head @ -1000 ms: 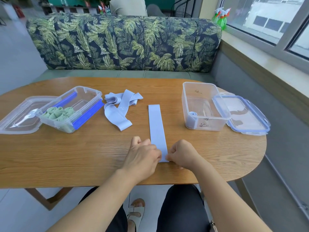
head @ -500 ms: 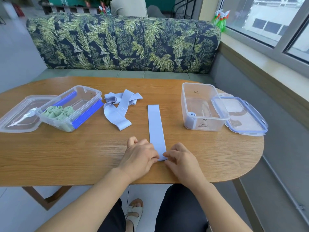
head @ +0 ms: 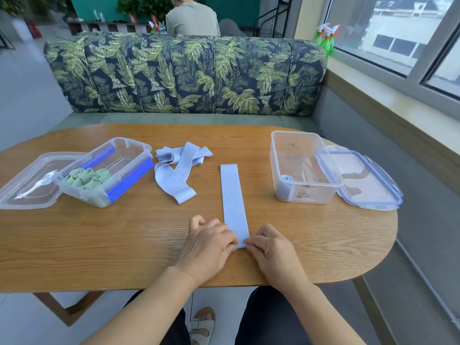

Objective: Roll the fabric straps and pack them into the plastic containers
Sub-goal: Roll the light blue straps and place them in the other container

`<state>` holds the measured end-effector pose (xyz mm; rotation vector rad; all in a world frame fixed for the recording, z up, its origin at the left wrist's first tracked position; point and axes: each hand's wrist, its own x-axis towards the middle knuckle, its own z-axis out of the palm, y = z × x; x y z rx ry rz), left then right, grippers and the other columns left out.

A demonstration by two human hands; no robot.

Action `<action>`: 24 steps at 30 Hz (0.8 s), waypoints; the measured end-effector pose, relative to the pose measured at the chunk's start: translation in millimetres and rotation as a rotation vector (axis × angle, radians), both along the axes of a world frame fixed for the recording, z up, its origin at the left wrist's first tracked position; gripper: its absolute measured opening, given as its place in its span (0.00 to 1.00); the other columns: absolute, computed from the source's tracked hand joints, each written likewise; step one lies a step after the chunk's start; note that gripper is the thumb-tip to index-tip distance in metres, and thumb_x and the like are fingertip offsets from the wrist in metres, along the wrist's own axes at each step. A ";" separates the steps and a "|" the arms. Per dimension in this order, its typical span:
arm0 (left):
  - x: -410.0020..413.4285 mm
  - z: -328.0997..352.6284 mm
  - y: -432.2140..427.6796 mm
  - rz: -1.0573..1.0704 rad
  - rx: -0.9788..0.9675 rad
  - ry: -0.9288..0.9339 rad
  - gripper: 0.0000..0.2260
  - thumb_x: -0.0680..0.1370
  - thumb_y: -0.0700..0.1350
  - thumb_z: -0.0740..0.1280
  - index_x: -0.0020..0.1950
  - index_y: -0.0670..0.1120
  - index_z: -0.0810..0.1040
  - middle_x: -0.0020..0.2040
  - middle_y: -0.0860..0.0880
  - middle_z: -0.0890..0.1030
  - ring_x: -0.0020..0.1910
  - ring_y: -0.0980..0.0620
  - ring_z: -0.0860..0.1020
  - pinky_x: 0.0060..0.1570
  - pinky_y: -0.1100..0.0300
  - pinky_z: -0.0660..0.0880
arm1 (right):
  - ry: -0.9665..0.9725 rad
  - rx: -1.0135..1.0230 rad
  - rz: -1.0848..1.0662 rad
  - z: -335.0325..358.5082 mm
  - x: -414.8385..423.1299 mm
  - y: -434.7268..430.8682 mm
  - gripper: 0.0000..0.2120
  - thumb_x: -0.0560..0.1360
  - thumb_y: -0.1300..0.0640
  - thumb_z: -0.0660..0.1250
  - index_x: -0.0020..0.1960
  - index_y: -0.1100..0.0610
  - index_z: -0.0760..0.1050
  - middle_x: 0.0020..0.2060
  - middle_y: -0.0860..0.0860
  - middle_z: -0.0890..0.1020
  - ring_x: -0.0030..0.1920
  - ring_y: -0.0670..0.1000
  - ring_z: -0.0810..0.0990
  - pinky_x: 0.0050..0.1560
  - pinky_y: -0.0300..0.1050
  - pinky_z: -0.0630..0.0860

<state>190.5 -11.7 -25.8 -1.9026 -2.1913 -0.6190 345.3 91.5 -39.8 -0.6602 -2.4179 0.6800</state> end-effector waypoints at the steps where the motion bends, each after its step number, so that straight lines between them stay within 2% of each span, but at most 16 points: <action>1: -0.4 -0.4 0.8 0.011 0.002 -0.013 0.04 0.72 0.52 0.67 0.37 0.56 0.79 0.35 0.60 0.77 0.39 0.58 0.75 0.48 0.54 0.58 | 0.002 0.001 -0.003 0.2 -0.4 0.1 0.08 0.75 0.53 0.67 0.48 0.54 0.84 0.39 0.44 0.72 0.36 0.45 0.75 0.35 0.45 0.78; 5: -2.5 -2.4 3.5 0.031 0.000 -0.068 0.05 0.72 0.51 0.67 0.37 0.55 0.79 0.36 0.59 0.74 0.38 0.57 0.73 0.46 0.55 0.57 | 0.006 -0.006 -0.029 0.5 -2.5 1.0 0.10 0.75 0.54 0.68 0.54 0.53 0.82 0.44 0.40 0.73 0.39 0.42 0.76 0.37 0.37 0.75; 8: -7.4 -0.2 7.4 0.006 -0.046 -0.070 0.08 0.75 0.52 0.63 0.41 0.55 0.81 0.38 0.58 0.76 0.41 0.57 0.73 0.48 0.53 0.57 | -0.016 0.008 -0.028 -1.4 -3.1 2.1 0.06 0.74 0.55 0.72 0.50 0.52 0.82 0.44 0.38 0.73 0.36 0.39 0.72 0.35 0.30 0.68; 10: -9.8 1.3 8.0 -0.018 -0.081 -0.084 0.11 0.77 0.54 0.60 0.44 0.55 0.81 0.41 0.58 0.78 0.44 0.57 0.73 0.50 0.54 0.57 | -0.019 -0.007 -0.034 -2.7 -4.1 4.0 0.04 0.74 0.54 0.72 0.48 0.51 0.82 0.43 0.38 0.73 0.35 0.36 0.70 0.35 0.32 0.70; 12: -11.3 1.5 7.6 -0.029 -0.080 -0.107 0.12 0.77 0.55 0.59 0.45 0.55 0.81 0.42 0.59 0.79 0.45 0.58 0.72 0.51 0.55 0.56 | -0.036 -0.041 -0.043 -3.7 -5.9 6.7 0.04 0.75 0.53 0.70 0.49 0.51 0.82 0.43 0.40 0.74 0.36 0.36 0.71 0.38 0.39 0.74; 14: -10.5 1.7 4.8 -0.014 -0.052 -0.142 0.10 0.77 0.55 0.59 0.46 0.55 0.79 0.40 0.62 0.77 0.45 0.61 0.71 0.51 0.57 0.54 | -0.063 -0.059 -0.034 -3.7 -6.7 8.5 0.06 0.77 0.52 0.68 0.51 0.51 0.82 0.44 0.41 0.75 0.37 0.38 0.72 0.42 0.42 0.75; 16: -9.8 -1.7 1.1 0.011 -0.029 -0.208 0.06 0.77 0.56 0.63 0.49 0.57 0.77 0.39 0.64 0.75 0.47 0.64 0.71 0.52 0.58 0.54 | -0.067 -0.075 -0.026 -4.2 -6.8 9.9 0.06 0.77 0.52 0.67 0.52 0.51 0.81 0.43 0.40 0.73 0.38 0.38 0.72 0.41 0.38 0.73; 19: -8.7 -8.4 -2.7 0.043 -0.028 -0.323 0.03 0.74 0.54 0.68 0.45 0.60 0.74 0.40 0.64 0.76 0.49 0.65 0.72 0.54 0.59 0.55 | -0.033 -0.113 -0.049 -5.4 -7.6 10.8 0.05 0.77 0.53 0.68 0.50 0.50 0.82 0.40 0.38 0.72 0.40 0.38 0.74 0.39 0.31 0.68; 24: -6.2 -16.9 -0.7 0.075 0.075 -0.461 0.01 0.74 0.52 0.70 0.44 0.58 0.79 0.45 0.61 0.77 0.52 0.69 0.69 0.58 0.66 0.59 | 0.008 -0.117 -0.067 -7.9 -8.5 11.8 0.05 0.76 0.53 0.69 0.50 0.50 0.83 0.38 0.38 0.73 0.43 0.40 0.76 0.40 0.31 0.69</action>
